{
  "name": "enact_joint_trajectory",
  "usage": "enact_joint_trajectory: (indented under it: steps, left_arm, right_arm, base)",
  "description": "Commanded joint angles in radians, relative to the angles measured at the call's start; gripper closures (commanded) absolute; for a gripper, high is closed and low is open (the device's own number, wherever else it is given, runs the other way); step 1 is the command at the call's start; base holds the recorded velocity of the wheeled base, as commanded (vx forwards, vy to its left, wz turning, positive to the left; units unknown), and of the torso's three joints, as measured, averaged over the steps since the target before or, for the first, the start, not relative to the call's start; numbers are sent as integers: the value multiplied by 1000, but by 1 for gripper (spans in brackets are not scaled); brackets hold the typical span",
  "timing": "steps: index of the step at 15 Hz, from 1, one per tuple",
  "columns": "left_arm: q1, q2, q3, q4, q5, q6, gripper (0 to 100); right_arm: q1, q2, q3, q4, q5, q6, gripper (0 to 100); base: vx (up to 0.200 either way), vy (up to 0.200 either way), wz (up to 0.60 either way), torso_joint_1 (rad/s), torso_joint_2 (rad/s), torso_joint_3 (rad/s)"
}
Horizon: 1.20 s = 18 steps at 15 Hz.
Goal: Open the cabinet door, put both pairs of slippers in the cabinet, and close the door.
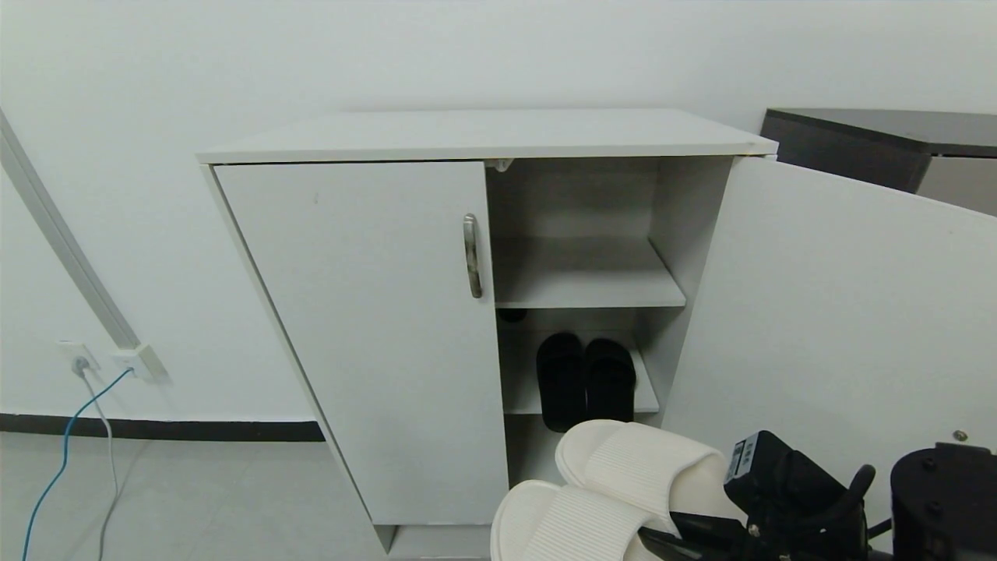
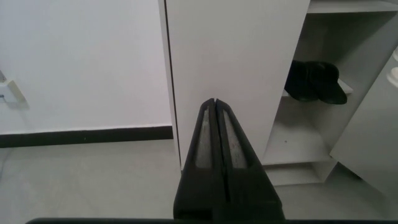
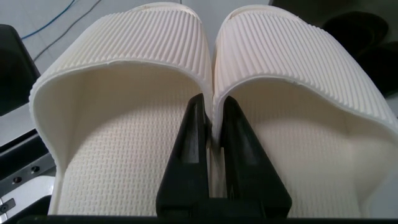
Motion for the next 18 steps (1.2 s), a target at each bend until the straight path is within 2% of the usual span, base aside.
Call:
enact_joint_trajectory:
  steps: [1,12,14,18]
  left_arm:
    - [0,0,0,0,0,0,100]
    - [0,0,0,0,0,0,100]
    - [1,0,0,1,0,2,100]
    - [0,0,0,0,1,0,100]
  right_arm:
    - [0,3,0,1,0,-1,100]
    - [0,14,3,0,0,-1,100]
    - [0,14,3,0,0,-2,100]
    - [-12,12,3,0,-4,-1,100]
  base:
    - [0,0,0,0,0,0]
    - [0,0,0,1,49,25]
    - [0,200,0,5,46,27]
    - [0,0,0,0,0,0]
